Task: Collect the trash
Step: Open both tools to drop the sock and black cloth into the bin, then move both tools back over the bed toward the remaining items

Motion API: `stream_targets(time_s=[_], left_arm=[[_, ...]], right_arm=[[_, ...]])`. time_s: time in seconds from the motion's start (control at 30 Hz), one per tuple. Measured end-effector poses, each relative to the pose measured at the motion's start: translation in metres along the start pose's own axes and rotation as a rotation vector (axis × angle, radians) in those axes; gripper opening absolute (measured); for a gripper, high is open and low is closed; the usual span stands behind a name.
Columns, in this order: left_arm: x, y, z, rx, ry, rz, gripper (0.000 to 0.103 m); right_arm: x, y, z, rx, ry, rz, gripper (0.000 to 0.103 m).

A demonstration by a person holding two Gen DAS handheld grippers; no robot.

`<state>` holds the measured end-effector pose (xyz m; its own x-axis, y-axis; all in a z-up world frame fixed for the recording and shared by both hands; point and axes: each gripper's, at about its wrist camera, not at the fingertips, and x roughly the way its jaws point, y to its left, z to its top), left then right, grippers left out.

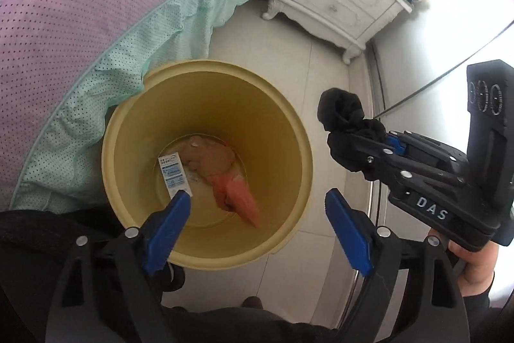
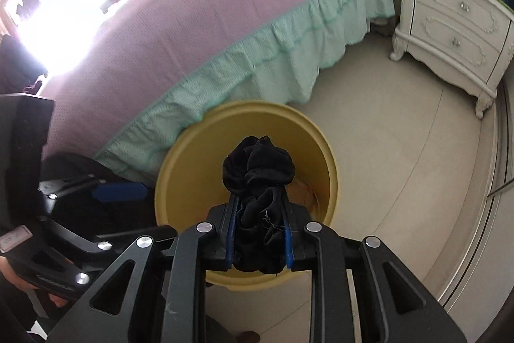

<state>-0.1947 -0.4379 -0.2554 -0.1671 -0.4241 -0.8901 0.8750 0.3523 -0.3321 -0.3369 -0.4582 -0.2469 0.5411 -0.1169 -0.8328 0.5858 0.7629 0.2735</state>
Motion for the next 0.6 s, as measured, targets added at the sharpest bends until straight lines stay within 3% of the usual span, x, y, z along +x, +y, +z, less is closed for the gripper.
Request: stream_targets(time_s=[0.13,0.6], left_arm=[[0.004,0.001,-0.001,0.02,0.033,0.059,0.086],[0.006,0.02,-0.004,-0.07,0.069,0.057,0.088]], right_arm=[[0.008,0.0,-0.004,-0.016,0.036,-0.003,0.022],[0.024,0.006,-0.008,-0.066,0.095,-0.021,0.025]])
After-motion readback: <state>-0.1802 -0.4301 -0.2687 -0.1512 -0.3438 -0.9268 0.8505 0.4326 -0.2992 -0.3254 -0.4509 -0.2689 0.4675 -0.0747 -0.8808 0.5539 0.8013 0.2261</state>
